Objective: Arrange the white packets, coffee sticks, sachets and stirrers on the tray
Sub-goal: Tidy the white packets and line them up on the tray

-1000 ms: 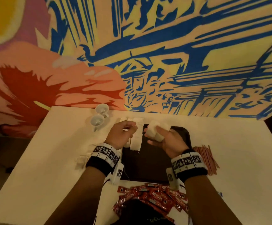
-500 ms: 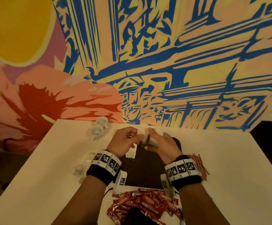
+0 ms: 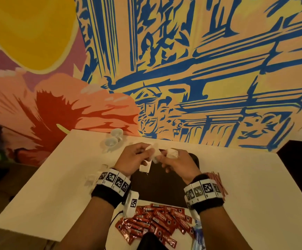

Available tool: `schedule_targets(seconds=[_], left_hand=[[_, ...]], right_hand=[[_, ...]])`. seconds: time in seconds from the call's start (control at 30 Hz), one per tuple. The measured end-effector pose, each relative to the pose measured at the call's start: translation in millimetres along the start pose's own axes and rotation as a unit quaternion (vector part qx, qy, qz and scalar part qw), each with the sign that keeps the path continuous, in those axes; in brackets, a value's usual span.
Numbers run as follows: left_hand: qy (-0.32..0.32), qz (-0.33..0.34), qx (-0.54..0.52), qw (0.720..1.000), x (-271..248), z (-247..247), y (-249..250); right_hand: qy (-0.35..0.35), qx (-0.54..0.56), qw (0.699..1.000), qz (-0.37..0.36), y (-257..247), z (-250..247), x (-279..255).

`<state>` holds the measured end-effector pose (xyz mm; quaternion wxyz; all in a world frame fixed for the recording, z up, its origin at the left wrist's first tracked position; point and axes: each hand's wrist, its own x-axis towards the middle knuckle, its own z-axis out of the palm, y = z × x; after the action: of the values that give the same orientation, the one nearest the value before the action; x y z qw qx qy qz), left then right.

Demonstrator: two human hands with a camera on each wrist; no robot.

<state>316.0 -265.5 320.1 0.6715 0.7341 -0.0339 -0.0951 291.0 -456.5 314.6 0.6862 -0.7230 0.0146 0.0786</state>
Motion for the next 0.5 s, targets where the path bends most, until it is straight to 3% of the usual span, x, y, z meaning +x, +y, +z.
schedule_targets(seconds=[0.27, 0.5], left_hand=[[0.029, -0.003, 0.032, 0.999, -28.8, -9.4, 0.9], [0.015, -0.018, 0.093, 0.995, -30.7, -23.2, -12.7]], right_hand=[[-0.025, 0.043, 0.999, 0.003, 10.3, 2.0, -13.5], [-0.017, -0.054, 0.998, 0.007, 36.9, 15.6, -10.5]])
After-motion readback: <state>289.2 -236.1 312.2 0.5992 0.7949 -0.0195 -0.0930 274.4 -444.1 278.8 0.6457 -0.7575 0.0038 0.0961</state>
